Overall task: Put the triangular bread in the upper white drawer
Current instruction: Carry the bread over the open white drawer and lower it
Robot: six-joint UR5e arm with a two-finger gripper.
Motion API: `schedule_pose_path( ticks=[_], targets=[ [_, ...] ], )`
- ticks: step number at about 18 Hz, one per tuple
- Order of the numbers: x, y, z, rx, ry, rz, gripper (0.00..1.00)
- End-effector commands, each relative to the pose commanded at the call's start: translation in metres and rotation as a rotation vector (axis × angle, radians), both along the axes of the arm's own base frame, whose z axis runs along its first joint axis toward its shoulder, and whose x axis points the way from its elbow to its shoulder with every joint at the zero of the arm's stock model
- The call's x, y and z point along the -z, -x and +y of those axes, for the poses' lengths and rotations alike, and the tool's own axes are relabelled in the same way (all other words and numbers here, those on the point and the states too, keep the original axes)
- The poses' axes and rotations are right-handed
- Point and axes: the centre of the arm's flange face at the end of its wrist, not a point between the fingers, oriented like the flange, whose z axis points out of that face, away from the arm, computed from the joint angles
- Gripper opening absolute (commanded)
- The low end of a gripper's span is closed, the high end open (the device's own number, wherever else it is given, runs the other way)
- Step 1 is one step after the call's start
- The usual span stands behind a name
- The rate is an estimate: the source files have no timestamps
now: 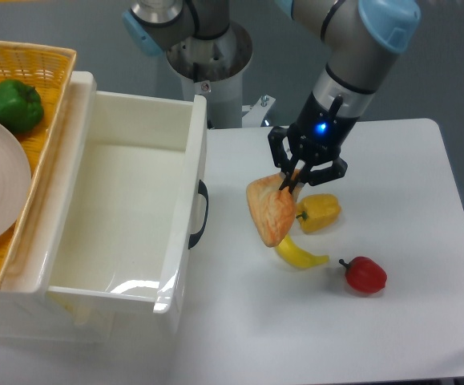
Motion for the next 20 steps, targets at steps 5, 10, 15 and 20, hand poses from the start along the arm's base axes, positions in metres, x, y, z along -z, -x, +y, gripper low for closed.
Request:
schedule_pose_path(
  ticks=[5, 10, 15, 20],
  targets=[
    [-0.023, -0.020, 0.006, -0.122, -0.067, -0.101, 0.11],
    [-0.041, -0.051, 0.017, -0.112, -0.074, -0.103, 0.11],
    [-0.056, -0.077, 0.026, -0.106, -0.079, -0.103, 0.11],
    [-0.043, -0.110, 0.035, -0.115, -0.032, -0.172, 0.11]
  ],
)
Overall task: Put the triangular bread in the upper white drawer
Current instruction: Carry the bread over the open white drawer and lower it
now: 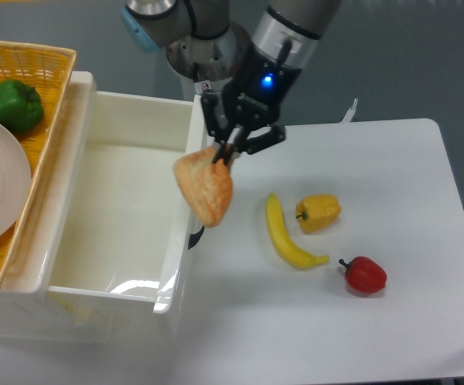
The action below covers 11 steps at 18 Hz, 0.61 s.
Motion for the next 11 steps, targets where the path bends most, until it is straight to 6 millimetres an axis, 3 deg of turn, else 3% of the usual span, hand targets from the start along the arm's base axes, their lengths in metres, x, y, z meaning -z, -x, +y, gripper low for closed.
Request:
schedule_pose_path(
  ticks=[2, 11],
  targets=[
    [0.003, -0.017, 0.004, 0.014, 0.018, -0.029, 0.16],
    [0.026, -0.053, 0.021, 0.056, 0.068, -0.092, 0.16]
  ],
)
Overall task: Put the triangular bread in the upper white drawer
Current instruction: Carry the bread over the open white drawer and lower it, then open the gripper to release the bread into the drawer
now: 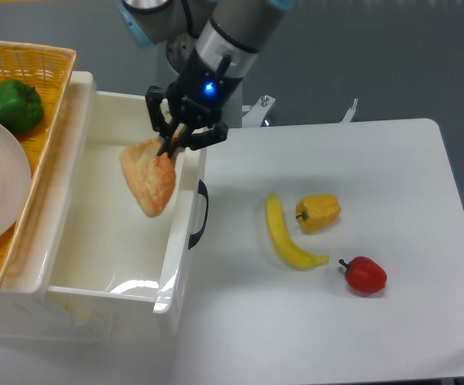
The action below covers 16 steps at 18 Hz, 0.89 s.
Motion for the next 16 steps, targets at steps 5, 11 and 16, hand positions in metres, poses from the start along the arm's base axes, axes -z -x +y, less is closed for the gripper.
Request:
schedule_pose_path(
  ticks=[5, 11, 16],
  targets=[
    [0.010, -0.012, 0.013, 0.038, 0.005, -0.011, 0.23],
    [0.024, -0.024, 0.027, 0.075, 0.025, -0.029, 0.46],
    [0.024, -0.030, 0.030, 0.094, 0.022, -0.022, 0.84]
  ],
)
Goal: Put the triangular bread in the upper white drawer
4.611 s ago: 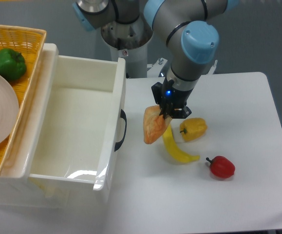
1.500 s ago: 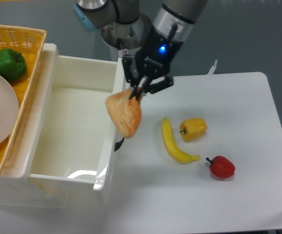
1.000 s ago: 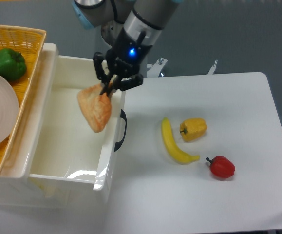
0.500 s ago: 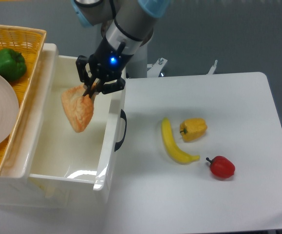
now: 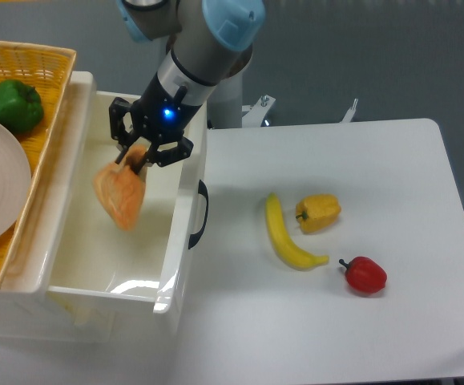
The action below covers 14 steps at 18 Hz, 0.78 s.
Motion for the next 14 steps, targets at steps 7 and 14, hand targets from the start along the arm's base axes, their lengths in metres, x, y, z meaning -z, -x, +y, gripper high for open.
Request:
schedule_pose_path(
  ticks=[7, 14],
  targets=[
    [-0.009, 0.004, -0.002, -0.003, -0.015, 0.018, 0.87],
    [-0.020, 0.034, -0.019, -0.035, -0.045, 0.053, 0.87]
  ],
)
